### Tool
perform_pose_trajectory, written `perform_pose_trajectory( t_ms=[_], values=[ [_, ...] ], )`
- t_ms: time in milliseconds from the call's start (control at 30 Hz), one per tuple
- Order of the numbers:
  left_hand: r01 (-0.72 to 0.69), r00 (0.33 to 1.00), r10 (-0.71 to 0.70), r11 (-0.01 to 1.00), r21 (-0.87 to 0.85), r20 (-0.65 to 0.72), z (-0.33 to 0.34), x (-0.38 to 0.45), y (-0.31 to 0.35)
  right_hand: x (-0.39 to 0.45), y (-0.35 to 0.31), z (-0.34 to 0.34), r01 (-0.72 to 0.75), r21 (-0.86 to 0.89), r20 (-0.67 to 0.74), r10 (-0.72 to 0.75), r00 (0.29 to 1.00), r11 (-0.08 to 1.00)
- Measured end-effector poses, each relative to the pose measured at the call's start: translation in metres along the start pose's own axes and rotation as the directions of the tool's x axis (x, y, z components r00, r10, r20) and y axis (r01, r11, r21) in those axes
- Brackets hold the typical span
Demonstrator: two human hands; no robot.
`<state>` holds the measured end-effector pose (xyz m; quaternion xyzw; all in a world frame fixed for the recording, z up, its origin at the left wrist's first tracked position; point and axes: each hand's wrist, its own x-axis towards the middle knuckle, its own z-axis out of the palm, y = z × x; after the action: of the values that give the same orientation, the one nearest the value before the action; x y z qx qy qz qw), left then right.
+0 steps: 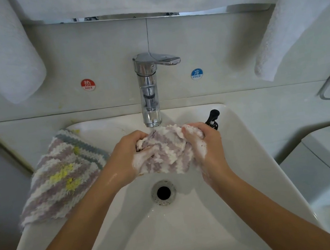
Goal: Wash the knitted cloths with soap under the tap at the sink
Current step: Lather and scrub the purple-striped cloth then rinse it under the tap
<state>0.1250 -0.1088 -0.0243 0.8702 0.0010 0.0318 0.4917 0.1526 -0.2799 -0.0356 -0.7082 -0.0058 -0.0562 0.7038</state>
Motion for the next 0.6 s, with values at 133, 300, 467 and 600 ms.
perform_pose_trajectory(
  t_ms=[133,300,467,600],
  values=[
    [-0.016,0.997,0.016,1.0,0.009,-0.069,0.004,0.0,0.001,-0.001,0.001,0.001,0.04,-0.03,0.005,-0.039,0.999,0.999],
    [-0.099,0.987,0.106,0.993,0.061,-0.121,0.024,-0.007,0.003,-0.009,0.007,0.011,0.13,-0.081,0.084,-0.123,0.989,0.988],
    [-0.124,0.982,0.12,0.992,-0.021,-0.146,0.041,-0.015,0.009,-0.014,0.008,0.02,0.021,-0.036,0.101,-0.017,0.995,0.999],
    [-0.078,0.946,-0.019,0.955,-0.286,-0.323,0.062,-0.021,0.02,-0.024,0.008,0.031,-0.077,0.128,0.047,0.071,0.996,0.989]
  ],
)
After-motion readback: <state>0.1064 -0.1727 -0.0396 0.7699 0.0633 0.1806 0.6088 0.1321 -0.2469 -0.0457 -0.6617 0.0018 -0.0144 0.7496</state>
